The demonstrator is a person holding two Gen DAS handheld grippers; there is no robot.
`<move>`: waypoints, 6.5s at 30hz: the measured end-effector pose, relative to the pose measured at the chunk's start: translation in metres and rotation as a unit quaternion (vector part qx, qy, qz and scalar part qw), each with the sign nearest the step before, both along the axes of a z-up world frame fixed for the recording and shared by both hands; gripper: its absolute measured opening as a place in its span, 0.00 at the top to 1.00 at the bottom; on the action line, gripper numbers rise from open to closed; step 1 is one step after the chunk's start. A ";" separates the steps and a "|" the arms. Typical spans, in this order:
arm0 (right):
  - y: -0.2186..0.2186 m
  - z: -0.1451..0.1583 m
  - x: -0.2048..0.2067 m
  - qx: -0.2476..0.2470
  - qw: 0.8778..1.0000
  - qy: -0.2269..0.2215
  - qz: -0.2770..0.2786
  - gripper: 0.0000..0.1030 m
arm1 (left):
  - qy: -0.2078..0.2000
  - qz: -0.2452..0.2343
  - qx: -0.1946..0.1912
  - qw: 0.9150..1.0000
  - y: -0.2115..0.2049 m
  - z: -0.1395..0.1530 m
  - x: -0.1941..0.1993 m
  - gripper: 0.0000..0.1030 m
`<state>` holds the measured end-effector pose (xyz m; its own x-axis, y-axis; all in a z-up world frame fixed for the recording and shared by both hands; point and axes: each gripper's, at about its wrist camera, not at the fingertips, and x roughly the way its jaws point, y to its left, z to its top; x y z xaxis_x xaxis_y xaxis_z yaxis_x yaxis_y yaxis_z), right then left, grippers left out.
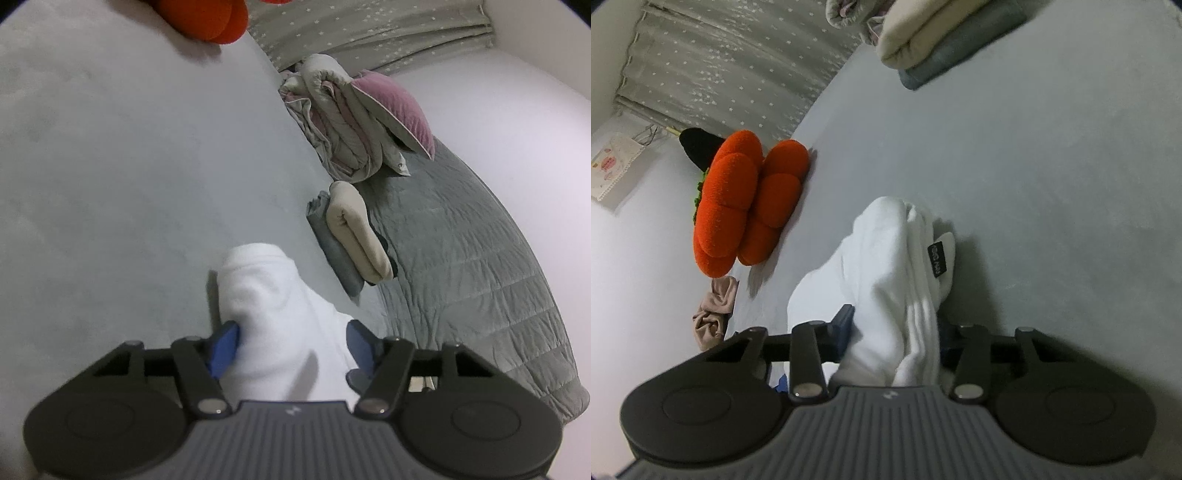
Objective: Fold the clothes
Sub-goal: 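Grasp the end of the folded white shirt with both grippers, then lift the folded white shirt with both grippers, then carry the shirt with both grippers onto the stack of folded clothes, then lower the shirt onto the stack and open both grippers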
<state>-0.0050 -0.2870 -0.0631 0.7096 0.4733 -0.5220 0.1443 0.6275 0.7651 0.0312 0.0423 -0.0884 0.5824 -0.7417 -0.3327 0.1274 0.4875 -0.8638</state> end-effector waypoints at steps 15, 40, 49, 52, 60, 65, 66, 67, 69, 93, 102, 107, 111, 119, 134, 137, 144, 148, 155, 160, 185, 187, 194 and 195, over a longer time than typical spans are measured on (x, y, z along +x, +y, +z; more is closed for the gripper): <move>-0.004 -0.004 0.010 0.012 1.000 -0.001 -0.010 0.38 | 0.004 -0.025 0.080 0.997 -0.006 0.003 0.004 0.18; -0.011 -0.019 0.003 0.021 0.999 -0.028 -0.028 0.53 | -0.004 -0.031 0.129 0.991 -0.025 0.001 -0.008 0.45; -0.017 0.002 0.017 0.050 0.997 -0.043 -0.034 0.58 | -0.022 -0.024 0.158 0.987 -0.045 0.029 0.015 0.56; -0.026 0.011 0.028 0.054 0.996 -0.055 -0.046 0.58 | -0.028 -0.024 0.157 0.987 -0.056 0.038 0.035 0.56; -0.062 0.036 0.071 0.052 0.992 -0.084 -0.073 0.58 | -0.060 -0.033 0.159 0.985 -0.096 0.066 0.101 0.58; -0.085 0.057 0.098 0.035 0.990 -0.108 -0.088 0.58 | -0.083 -0.038 0.151 0.984 -0.122 0.085 0.142 0.59; -0.088 0.061 0.103 0.031 0.989 -0.112 -0.092 0.58 | -0.088 -0.038 0.148 0.984 -0.128 0.089 0.149 0.59; -0.091 0.065 0.108 0.027 0.988 -0.116 -0.097 0.58 | -0.092 -0.038 0.146 0.984 -0.134 0.093 0.157 0.60; -0.097 0.073 0.119 0.020 0.986 -0.125 -0.105 0.58 | -0.098 -0.038 0.140 0.984 -0.145 0.100 0.173 0.60; -0.162 0.069 0.192 -0.029 0.952 -0.225 -0.205 0.58 | -0.176 -0.095 0.083 0.976 -0.248 0.102 0.315 0.61; -0.173 0.048 0.213 -0.080 0.952 -0.202 -0.216 0.52 | -0.185 -0.080 0.096 0.975 -0.268 0.052 0.344 0.54; -0.177 0.058 0.203 -0.105 0.950 -0.203 -0.215 0.38 | -0.211 -0.048 0.100 0.971 -0.260 0.054 0.336 0.45; -0.168 0.075 0.184 -0.195 0.918 -0.246 -0.243 0.37 | -0.278 0.004 0.109 0.954 -0.248 0.073 0.315 0.43; -0.141 0.084 0.177 -0.301 0.878 -0.317 -0.196 0.70 | -0.351 -0.051 0.153 0.922 -0.271 0.076 0.295 0.62; -0.161 0.067 0.203 -0.318 0.929 -0.157 -0.110 0.86 | -0.367 -0.103 0.270 0.884 -0.297 0.060 0.284 0.65; -0.156 0.066 0.198 -0.327 0.928 -0.144 -0.105 0.87 | -0.367 -0.108 0.277 0.881 -0.298 0.061 0.283 0.65; -0.154 0.067 0.193 -0.337 0.924 -0.143 -0.107 0.86 | -0.368 -0.101 0.277 0.882 -0.298 0.061 0.279 0.65; -0.148 0.075 0.190 -0.347 0.917 -0.157 -0.116 0.83 | -0.366 -0.096 0.272 0.885 -0.295 0.065 0.278 0.63; -0.140 0.089 0.185 -0.358 0.909 -0.173 -0.123 0.77 | -0.345 -0.099 0.273 0.893 -0.298 0.080 0.274 0.45; -0.137 0.096 0.181 -0.365 0.906 -0.172 -0.127 0.76 | -0.316 -0.094 0.291 0.898 -0.294 0.094 0.258 0.34; -0.088 0.175 0.102 -0.380 0.913 -0.101 -0.109 0.36 | -0.218 -0.134 0.408 0.876 -0.244 0.188 0.156 0.13; -0.083 0.179 0.093 -0.383 0.912 -0.098 -0.108 0.34 | -0.217 -0.133 0.413 0.874 -0.241 0.192 0.147 0.13; -0.071 0.184 0.063 -0.387 0.910 -0.101 -0.108 0.26 | -0.214 -0.126 0.424 0.871 -0.230 0.198 0.113 0.07; -0.070 0.184 0.058 -0.388 0.910 -0.100 -0.106 0.25 | -0.213 -0.123 0.428 0.870 -0.230 0.198 0.109 0.05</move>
